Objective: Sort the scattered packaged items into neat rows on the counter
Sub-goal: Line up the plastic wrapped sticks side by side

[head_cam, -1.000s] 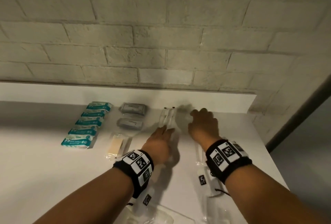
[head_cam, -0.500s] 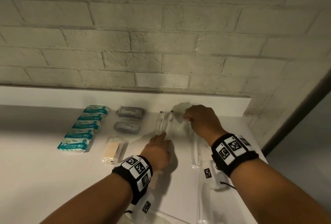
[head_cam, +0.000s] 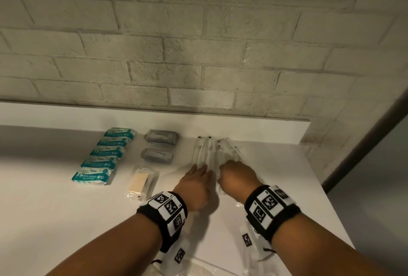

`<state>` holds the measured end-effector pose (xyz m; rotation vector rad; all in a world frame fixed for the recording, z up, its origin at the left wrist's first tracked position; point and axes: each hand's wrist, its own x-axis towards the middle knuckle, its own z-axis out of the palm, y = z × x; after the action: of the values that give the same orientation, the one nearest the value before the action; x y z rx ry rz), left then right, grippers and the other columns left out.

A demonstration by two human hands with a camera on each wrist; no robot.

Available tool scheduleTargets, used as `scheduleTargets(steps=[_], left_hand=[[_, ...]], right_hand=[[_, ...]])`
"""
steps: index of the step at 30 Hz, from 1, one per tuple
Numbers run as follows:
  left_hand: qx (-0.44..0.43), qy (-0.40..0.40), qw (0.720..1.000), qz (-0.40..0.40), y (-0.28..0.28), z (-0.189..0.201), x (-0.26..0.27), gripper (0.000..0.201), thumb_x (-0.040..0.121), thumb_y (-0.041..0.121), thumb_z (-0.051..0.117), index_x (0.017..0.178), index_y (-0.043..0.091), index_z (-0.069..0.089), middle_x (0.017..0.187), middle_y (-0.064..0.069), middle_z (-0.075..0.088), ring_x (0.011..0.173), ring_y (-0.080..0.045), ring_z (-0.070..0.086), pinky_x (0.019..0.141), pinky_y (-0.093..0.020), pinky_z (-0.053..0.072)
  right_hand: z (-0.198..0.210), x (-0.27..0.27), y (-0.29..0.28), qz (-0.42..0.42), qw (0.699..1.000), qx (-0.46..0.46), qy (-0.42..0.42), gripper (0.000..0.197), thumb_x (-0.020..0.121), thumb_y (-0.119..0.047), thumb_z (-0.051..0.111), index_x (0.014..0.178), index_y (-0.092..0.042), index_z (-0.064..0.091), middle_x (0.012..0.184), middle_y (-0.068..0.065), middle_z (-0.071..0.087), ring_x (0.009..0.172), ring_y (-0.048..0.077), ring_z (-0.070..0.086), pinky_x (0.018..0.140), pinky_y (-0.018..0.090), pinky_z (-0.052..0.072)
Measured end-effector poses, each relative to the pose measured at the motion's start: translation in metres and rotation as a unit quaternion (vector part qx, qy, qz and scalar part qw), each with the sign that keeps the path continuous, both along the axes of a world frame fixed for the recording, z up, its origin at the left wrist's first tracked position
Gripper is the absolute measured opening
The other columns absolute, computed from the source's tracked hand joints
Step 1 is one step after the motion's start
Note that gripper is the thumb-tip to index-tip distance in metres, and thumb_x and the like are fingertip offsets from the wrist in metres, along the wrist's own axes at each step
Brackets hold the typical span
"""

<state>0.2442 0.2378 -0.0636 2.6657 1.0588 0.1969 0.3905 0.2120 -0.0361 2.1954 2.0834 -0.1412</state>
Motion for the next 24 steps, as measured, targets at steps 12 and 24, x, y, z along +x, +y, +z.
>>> scheduleTargets(steps=[12,24], left_hand=[[-0.042,0.078,0.996,0.016,0.02,-0.023,-0.003,0.081,0.073,0.035,0.015,0.149,0.01,0.025,0.158,-0.017,0.02,0.146,-0.035,0.017,0.119,-0.044,0.015],[-0.045,0.086,0.995,0.023,0.018,-0.026,0.002,0.081,0.077,0.043,0.01,0.151,0.013,0.024,0.158,-0.02,0.016,0.148,-0.037,0.007,0.118,-0.05,0.014]], right_hand=[[-0.008,-0.003,0.037,-0.293,0.942,-0.041,0.159,0.049,0.073,-0.025,0.061,0.12,-0.015,0.058,0.125,0.008,0.059,0.115,0.03,0.057,0.098,0.038,0.047],[0.0,-0.007,0.014,-0.143,0.981,-0.011,0.128,0.034,0.089,-0.029,0.05,0.119,-0.015,0.056,0.128,0.012,0.041,0.114,0.035,0.05,0.095,0.043,0.046]])
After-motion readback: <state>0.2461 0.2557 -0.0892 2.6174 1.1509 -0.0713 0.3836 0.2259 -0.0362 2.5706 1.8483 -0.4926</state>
